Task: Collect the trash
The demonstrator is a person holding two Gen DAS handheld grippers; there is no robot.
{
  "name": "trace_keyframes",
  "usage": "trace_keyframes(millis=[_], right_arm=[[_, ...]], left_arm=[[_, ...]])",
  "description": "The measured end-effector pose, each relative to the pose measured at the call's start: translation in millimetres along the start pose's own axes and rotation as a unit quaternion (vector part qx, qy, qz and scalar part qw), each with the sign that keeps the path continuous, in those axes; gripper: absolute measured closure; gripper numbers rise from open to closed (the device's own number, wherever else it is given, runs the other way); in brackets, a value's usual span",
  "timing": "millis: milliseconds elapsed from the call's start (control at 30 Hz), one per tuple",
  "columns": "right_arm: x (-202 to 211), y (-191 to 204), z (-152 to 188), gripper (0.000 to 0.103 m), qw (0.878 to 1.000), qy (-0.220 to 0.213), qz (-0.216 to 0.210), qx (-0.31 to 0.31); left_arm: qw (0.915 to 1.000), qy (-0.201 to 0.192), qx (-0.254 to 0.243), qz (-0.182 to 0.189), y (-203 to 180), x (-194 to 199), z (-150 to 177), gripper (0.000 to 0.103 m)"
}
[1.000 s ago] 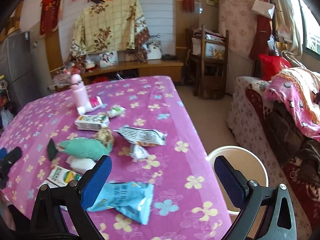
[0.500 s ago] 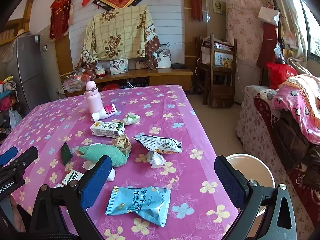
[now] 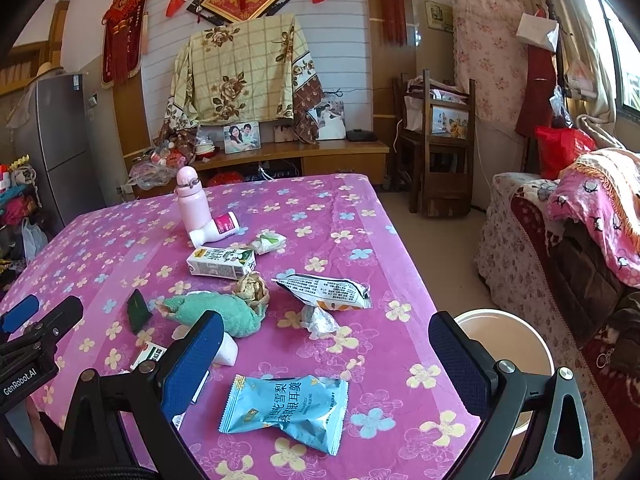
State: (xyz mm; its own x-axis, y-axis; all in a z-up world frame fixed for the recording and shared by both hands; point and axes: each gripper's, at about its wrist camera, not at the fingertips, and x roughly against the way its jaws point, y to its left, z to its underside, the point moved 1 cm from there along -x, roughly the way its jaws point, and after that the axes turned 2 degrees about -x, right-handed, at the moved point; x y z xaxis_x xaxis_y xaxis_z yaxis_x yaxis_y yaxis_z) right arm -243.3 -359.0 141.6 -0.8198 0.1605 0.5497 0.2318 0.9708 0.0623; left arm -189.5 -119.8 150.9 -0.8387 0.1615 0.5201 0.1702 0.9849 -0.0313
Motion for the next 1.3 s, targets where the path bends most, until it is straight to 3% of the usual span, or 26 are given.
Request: trace_keyframes(millis=[1300], right_arm=[[3.9, 0.2, -1.6, 0.001, 1.000, -0.002, -0.002, -0.005]], left_arm=[[1.0000, -0.007, -0.004, -0.001, -2.9, 2.2, 2.8, 0.000]])
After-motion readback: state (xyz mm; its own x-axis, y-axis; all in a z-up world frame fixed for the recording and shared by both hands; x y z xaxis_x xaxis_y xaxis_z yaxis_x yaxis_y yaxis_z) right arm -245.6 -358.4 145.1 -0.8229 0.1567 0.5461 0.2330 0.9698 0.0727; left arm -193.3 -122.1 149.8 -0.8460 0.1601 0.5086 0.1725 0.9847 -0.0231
